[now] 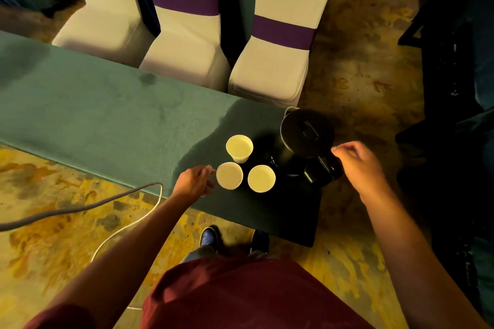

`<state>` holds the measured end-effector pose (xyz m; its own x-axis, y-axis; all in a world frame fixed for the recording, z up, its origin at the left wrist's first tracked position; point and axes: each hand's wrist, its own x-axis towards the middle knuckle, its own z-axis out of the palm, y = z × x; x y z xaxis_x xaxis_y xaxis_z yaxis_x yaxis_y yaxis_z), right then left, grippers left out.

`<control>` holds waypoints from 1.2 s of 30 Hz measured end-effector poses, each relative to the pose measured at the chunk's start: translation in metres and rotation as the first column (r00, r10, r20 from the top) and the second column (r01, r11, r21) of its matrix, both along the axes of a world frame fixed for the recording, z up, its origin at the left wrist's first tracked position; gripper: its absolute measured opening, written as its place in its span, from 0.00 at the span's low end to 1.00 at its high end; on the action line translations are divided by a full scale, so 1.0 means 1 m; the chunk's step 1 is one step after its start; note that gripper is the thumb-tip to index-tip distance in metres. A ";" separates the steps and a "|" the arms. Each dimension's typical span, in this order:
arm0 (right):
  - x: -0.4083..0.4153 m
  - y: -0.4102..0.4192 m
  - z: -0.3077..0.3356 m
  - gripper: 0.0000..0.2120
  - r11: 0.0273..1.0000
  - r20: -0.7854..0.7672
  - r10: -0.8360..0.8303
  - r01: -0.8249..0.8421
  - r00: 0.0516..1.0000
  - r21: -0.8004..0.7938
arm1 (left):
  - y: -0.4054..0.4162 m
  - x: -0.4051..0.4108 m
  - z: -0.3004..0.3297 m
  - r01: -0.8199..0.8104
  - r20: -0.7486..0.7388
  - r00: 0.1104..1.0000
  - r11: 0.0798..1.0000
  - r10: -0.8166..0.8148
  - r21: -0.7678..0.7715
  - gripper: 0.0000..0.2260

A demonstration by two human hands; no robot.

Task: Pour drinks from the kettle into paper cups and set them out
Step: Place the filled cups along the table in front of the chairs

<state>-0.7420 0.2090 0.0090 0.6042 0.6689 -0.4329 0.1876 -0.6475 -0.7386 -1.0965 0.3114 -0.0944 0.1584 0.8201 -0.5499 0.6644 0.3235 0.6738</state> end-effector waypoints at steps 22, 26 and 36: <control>-0.305 -0.039 -0.100 0.30 0.970 -0.215 -0.203 0.226 0.955 0.092 | 0.051 -0.055 -0.026 0.436 0.124 0.892 0.899 -0.436 0.021 0.10; -0.311 -0.016 -0.123 0.32 0.940 -0.237 -0.252 0.296 0.938 0.172 | 0.057 -0.047 -0.041 0.468 0.102 0.880 0.884 -0.463 -0.025 0.13; -0.307 0.019 -0.145 0.18 0.852 -0.266 -0.333 0.410 0.905 0.327 | 0.054 -0.036 -0.067 0.543 0.120 0.831 0.839 -0.543 0.033 0.20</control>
